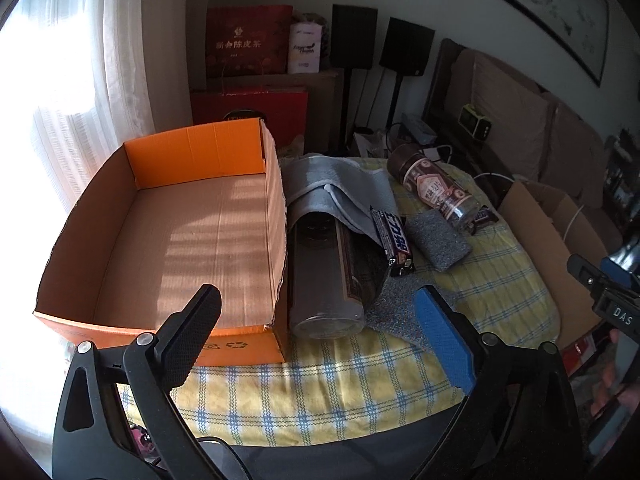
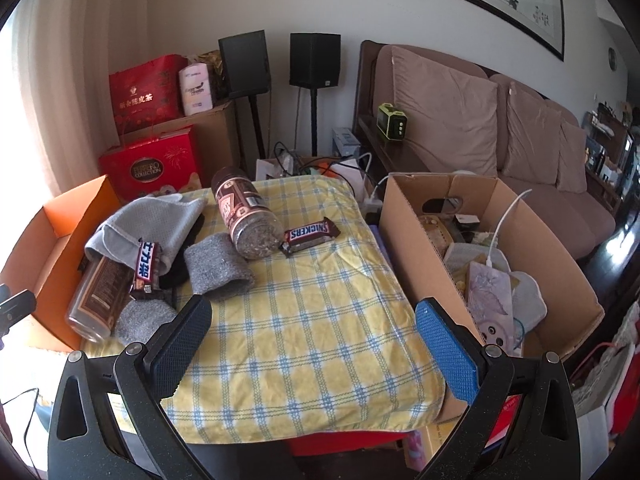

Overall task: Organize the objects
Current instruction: 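Move both tools from the orange box toward the chocolate bars on the table, then grasp the blue-labelled bar with the left tool while the right tool grasps the Snickers bar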

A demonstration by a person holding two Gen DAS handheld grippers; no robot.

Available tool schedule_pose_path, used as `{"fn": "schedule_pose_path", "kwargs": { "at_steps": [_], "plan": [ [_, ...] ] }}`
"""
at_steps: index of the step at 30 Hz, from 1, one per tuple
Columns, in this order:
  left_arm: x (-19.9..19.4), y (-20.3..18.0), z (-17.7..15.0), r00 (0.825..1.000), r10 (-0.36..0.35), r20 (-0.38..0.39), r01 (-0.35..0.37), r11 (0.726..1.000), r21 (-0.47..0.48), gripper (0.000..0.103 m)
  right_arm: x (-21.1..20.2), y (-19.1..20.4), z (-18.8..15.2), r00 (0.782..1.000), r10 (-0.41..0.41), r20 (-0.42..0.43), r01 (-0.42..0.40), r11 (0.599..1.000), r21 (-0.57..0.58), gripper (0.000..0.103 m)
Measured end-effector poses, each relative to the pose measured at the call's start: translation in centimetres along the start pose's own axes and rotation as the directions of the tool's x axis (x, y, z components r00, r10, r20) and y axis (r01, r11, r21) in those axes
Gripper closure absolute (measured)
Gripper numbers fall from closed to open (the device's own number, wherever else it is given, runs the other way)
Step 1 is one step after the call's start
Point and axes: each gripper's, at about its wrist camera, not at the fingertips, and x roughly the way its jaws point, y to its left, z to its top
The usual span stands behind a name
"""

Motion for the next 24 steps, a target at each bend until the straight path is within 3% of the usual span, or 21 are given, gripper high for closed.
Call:
{"fn": "schedule_pose_path", "kwargs": {
  "at_steps": [6, 12, 13, 15, 16, 24],
  "plan": [
    [1.6, -2.3, 0.8, 0.998, -0.058, -0.022, 0.059, 0.998, 0.027, 0.006, 0.8, -0.2, -0.1, 1.0, 0.01, -0.01, -0.01, 1.0, -0.011, 0.0],
    [4.2, -4.8, 2.4, 0.999, -0.038, -0.037, 0.042, 0.995, 0.095, 0.009, 1.6, -0.2, -0.2, 1.0, 0.007, -0.024, -0.007, 1.0, -0.023, 0.0],
    [4.7, -5.1, 2.7, 0.999, -0.032, -0.044, 0.036, 0.994, 0.104, 0.011, 1.7, -0.3, -0.2, 1.0, 0.009, -0.026, -0.009, 1.0, -0.022, 0.0],
    [6.1, -6.0, 3.4, 0.998, -0.011, -0.062, 0.019, 0.992, 0.127, 0.029, 1.9, -0.4, -0.3, 0.999, 0.017, -0.032, -0.018, 1.0, -0.016, 0.0],
    [6.9, -6.5, 3.6, 0.997, -0.004, -0.076, 0.014, 0.99, 0.139, 0.032, 1.9, -0.4, -0.4, 0.999, 0.022, -0.035, -0.023, 1.0, -0.015, 0.0],
    [12.1, -8.0, 4.5, 0.986, 0.04, -0.159, -0.014, 0.987, 0.162, 0.036, 3.1, -0.4, -0.6, 0.997, 0.035, -0.063, -0.036, 0.999, -0.017, 0.0]
  ]
}}
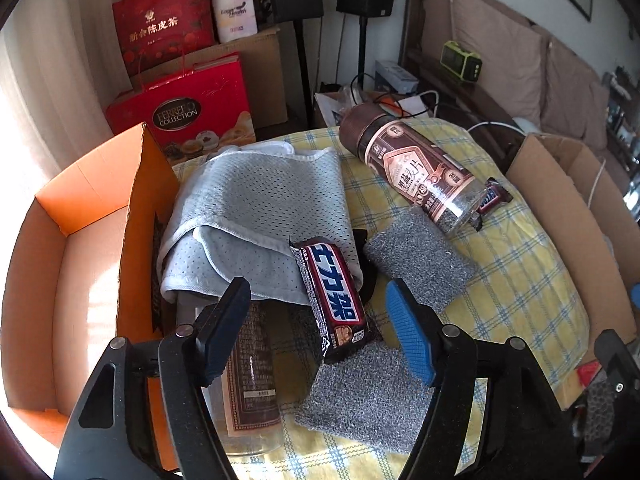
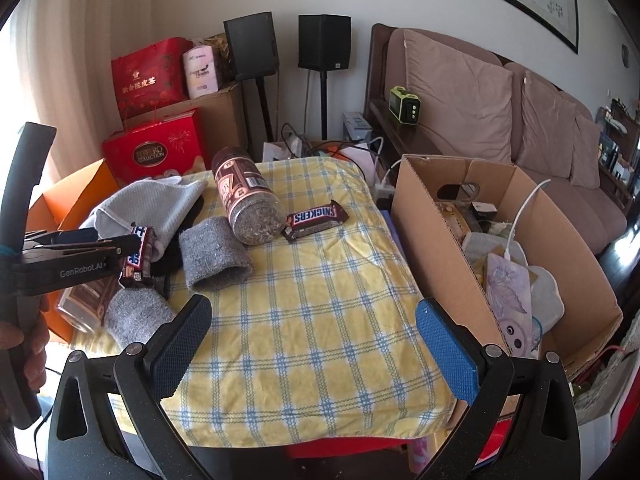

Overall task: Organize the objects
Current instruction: 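Grasp the blue-labelled bar with the left tool while the right tool grasps the Snickers bar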

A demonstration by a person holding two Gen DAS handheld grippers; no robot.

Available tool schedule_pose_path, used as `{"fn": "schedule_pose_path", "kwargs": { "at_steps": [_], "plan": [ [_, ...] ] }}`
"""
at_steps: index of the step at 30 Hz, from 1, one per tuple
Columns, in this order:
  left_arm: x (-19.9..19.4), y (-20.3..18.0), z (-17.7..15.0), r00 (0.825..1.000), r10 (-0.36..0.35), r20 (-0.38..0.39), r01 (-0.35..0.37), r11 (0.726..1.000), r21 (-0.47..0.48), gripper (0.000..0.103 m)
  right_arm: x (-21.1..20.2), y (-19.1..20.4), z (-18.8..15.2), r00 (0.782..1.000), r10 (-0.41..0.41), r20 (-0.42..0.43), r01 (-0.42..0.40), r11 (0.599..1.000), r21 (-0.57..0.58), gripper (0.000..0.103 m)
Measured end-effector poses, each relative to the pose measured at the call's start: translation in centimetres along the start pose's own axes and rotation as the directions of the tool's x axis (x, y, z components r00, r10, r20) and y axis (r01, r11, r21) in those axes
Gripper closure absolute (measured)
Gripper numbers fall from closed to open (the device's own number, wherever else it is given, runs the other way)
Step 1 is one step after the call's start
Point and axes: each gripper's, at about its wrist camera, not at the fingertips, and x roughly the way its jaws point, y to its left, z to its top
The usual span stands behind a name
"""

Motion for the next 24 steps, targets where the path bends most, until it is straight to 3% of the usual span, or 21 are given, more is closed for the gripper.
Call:
{"fn": "schedule_pose_path", "kwargs": {
  "at_steps": [10, 11, 12, 14, 17, 24],
  "plan": [
    [2.3, -0.7, 0.5, 0.999, 0.036, -0.021, -0.035, 0.999, 0.018, 0.036, 4.6, -1.8, 3.9, 0.999, 0.03, -0.023, -0.029, 1.0, 0.012, 0.0],
    [2.4, -0.7, 0.5, 0.999, 0.04, -0.023, -0.039, 0.999, 0.021, 0.043, 5.4, -2.0, 4.3, 0.999, 0.032, -0.032, -0.031, 0.999, 0.014, 0.0],
    [2.7, -0.7, 0.5, 0.999, 0.04, -0.033, -0.039, 0.999, 0.023, 0.058, 6.4, -2.2, 4.7, 0.999, 0.028, -0.044, -0.028, 0.999, 0.016, 0.0],
    [3.2, -0.7, 0.5, 0.998, 0.026, -0.054, -0.025, 0.999, 0.02, 0.071, 8.1, -2.7, 5.7, 0.998, 0.026, -0.064, -0.025, 0.999, 0.023, 0.001],
    [3.2, -0.7, 0.6, 0.999, 0.013, -0.047, -0.012, 1.0, 0.02, 0.072, 10.3, -3.5, 7.4, 0.995, 0.033, -0.092, -0.029, 0.998, 0.047, 0.006],
    [3.0, 0.3, 0.6, 0.998, -0.045, -0.045, 0.044, 0.999, -0.027, 0.073, 15.0, -4.8, 9.5, 0.972, 0.089, -0.217, -0.06, 0.989, 0.137, 0.029]
  ]
}}
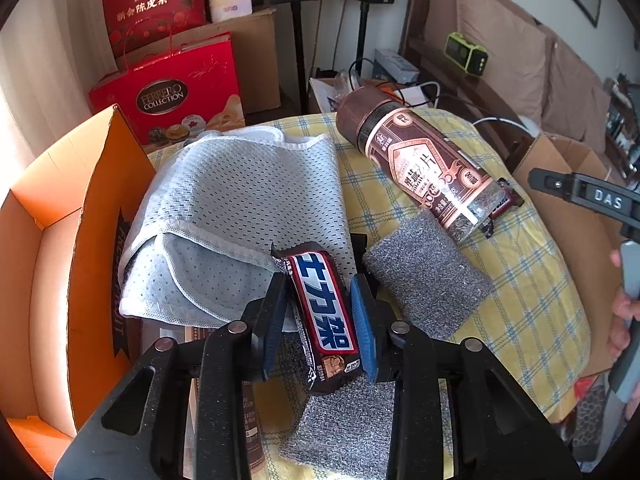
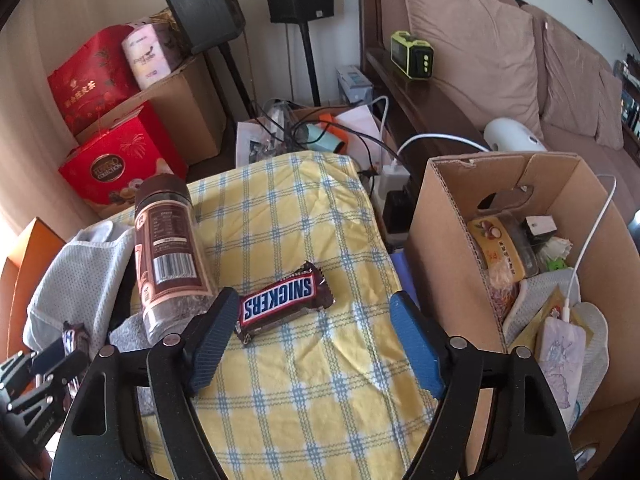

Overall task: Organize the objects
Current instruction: 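Grasp the blue-labelled bar with the left tool while the right tool grasps the Snickers bar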

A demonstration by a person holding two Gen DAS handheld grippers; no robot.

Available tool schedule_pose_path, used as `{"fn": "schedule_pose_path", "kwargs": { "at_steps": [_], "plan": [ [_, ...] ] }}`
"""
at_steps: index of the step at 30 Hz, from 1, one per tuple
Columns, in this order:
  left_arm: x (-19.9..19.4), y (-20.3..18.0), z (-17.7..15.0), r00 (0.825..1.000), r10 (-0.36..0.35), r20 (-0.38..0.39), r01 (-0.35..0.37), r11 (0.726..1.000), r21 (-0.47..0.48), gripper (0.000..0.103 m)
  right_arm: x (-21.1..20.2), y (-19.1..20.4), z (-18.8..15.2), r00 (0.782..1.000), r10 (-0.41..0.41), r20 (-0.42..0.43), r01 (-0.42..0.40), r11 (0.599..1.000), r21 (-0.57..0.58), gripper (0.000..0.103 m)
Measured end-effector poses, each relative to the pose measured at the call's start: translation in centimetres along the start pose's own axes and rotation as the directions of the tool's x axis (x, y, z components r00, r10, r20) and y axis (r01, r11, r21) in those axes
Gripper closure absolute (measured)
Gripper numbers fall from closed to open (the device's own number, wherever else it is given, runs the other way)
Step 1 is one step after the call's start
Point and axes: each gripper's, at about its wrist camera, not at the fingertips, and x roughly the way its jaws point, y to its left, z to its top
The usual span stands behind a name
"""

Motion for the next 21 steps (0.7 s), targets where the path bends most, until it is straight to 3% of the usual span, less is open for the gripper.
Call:
{"fn": "schedule_pose_path", "kwargs": {
  "at_steps": [6, 11, 16, 18, 21],
  "plan": [
    [-0.5, 0.6, -0.1, 0.999, -0.041, 0.0, 0.041, 0.999, -0.031, 0.074, 1.7, -0.1, 0.0, 0.997, 0.007, -0.075, 0.0, 0.996, 0.087, 0.032],
    [-0.7, 1.1, -0.3, 0.998, -0.065, 0.0, 0.065, 0.996, -0.055, 0.074, 2.9, 0.0, 0.1, 0.993, 0.062, -0.104, -0.042, 0.982, 0.186, 0.032],
    [-1.3, 1.3, -0.3, 0.997, -0.081, 0.007, 0.081, 0.994, -0.073, 0.074, 4.4, 0.3, 0.7, 0.988, 0.098, -0.119, -0.064, 0.963, 0.263, 0.046],
    [-1.6, 1.4, -0.4, 0.997, -0.081, 0.012, 0.082, 0.994, -0.073, 0.074, 5.1, 0.6, 0.8, 0.987, 0.089, -0.133, -0.052, 0.964, 0.26, 0.058],
    [-2.0, 1.5, -0.5, 0.996, -0.091, 0.011, 0.092, 0.993, -0.077, 0.074, 5.3, 1.3, 1.0, 0.99, 0.048, -0.133, -0.02, 0.979, 0.205, 0.061]
  ]
}}
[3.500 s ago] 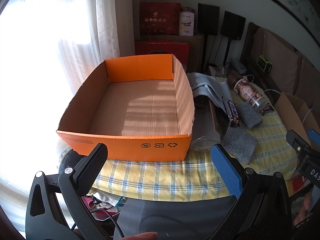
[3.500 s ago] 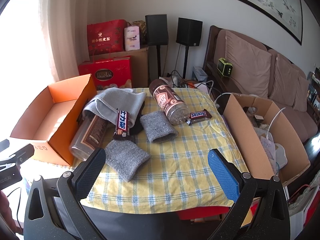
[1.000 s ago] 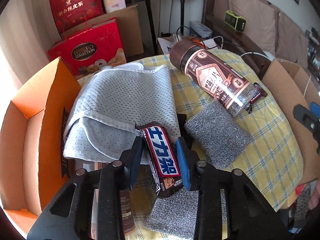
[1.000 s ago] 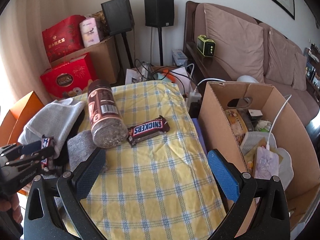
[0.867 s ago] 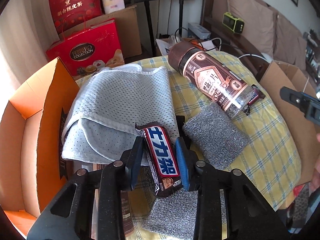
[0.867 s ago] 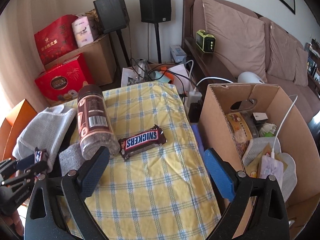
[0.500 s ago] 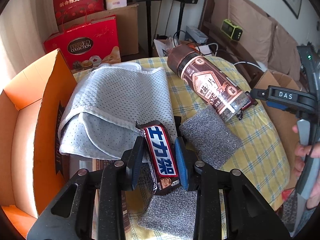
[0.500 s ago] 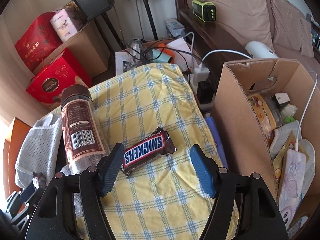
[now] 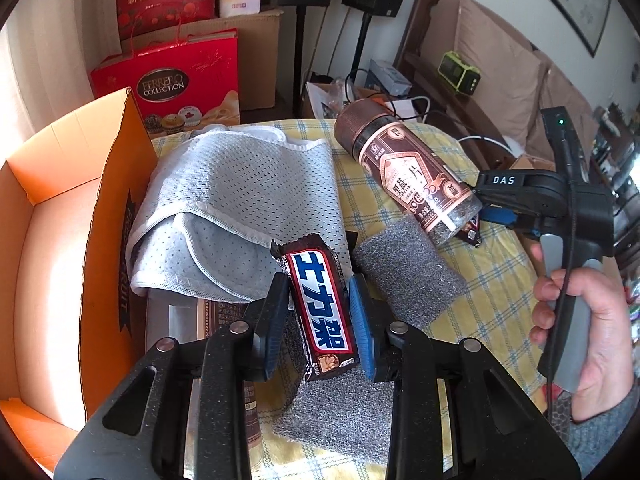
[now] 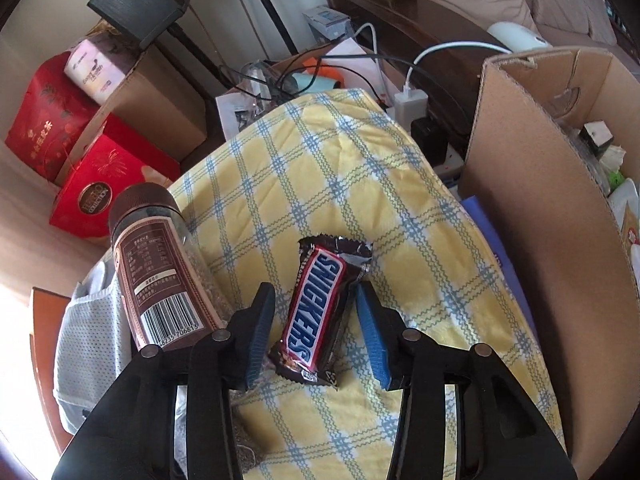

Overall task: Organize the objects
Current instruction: 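Grasp the blue-labelled bar with the left tool while the right tool grasps the Snickers bar, then carry both chocolate bars with both tools over the orange box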

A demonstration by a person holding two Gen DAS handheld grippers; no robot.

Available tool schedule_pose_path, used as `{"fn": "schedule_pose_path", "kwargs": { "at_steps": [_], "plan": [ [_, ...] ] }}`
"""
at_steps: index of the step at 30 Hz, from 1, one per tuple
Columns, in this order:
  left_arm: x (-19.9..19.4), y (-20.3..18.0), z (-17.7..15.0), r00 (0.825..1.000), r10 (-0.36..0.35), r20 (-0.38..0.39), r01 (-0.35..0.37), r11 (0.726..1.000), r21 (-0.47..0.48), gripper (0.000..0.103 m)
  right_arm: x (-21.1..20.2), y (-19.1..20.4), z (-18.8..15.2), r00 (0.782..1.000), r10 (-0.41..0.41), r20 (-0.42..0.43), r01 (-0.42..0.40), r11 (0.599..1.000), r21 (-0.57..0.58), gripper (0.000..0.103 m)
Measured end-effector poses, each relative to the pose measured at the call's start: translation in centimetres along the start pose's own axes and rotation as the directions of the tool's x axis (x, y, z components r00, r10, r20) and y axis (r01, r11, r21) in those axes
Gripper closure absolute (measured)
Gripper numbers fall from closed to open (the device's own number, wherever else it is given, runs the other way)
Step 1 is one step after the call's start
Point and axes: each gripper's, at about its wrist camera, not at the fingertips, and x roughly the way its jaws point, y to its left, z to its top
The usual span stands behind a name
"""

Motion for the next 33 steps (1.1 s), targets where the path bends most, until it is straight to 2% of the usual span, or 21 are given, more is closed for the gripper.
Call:
{"fn": "schedule_pose_path", "kwargs": {
  "at_steps": [4, 10, 18, 26, 33],
  "plan": [
    [-0.6, 0.2, 0.0, 1.0, -0.013, 0.002, 0.013, 1.0, -0.002, 0.075, -0.1, -0.3, -0.1, 1.0, -0.016, 0.008, 0.016, 0.998, -0.055, 0.073],
    [-0.9, 0.3, 0.1, 1.0, -0.021, 0.002, 0.021, 1.0, 0.002, 0.075, -1.2, -1.4, -1.2, 1.0, -0.009, 0.013, 0.01, 0.996, -0.087, 0.074],
    [-2.5, 0.0, -0.7, 0.999, -0.038, 0.03, 0.037, 0.999, 0.024, 0.075, -5.0, -1.3, -4.0, 0.994, 0.043, 0.099, -0.027, 0.987, -0.156, 0.075],
    [-4.5, 0.7, -1.4, 0.997, -0.054, 0.056, 0.054, 0.999, -0.006, 0.075, -9.2, 1.2, -7.1, 0.98, 0.063, 0.189, -0.013, 0.966, -0.258, 0.075],
    [-6.0, 1.3, -1.6, 0.996, -0.015, 0.092, 0.016, 1.0, -0.016, 0.075, -11.8, 3.7, -9.7, 0.966, 0.094, 0.243, -0.006, 0.94, -0.342, 0.075]
  ]
}}
